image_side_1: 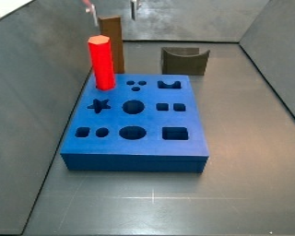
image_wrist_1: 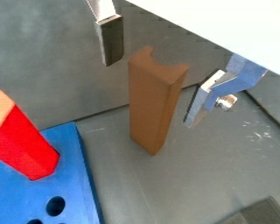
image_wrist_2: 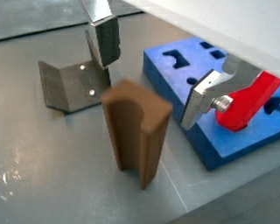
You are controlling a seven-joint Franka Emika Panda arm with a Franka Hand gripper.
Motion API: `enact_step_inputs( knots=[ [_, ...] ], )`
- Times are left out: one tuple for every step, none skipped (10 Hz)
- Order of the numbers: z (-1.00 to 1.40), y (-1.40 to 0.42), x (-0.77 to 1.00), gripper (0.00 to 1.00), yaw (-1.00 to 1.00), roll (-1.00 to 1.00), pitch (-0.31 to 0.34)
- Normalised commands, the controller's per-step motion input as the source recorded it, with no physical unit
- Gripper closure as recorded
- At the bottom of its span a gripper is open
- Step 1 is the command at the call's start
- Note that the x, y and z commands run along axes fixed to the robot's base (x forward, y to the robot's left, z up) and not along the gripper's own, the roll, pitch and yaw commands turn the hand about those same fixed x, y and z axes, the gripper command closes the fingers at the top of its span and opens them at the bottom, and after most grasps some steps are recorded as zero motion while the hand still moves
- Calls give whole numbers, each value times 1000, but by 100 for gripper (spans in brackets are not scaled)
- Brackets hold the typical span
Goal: Pick up the arch object. Move up. Move to above the board. Insert the arch object.
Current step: Pick up the arch object.
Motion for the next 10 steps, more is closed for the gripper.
enact_step_inputs(
  knots=[
    [-597, 169, -171, 0, 186, 0, -326],
    [-323, 66, -186, 0, 183, 0, -276],
    [-34, 0, 0, 0, 0, -9, -13],
    [0, 0, 0, 0, 0, -6, 0],
    [-46, 357, 0, 0, 231, -169, -103],
    [0, 0, 0, 100, 0, 0, 0],
    [0, 0, 0, 100, 0, 0, 0],
    [0, 0, 0, 100, 0, 0, 0],
    [0, 0, 0, 100, 0, 0, 0],
    [0, 0, 0, 100, 0, 0, 0]
  ],
)
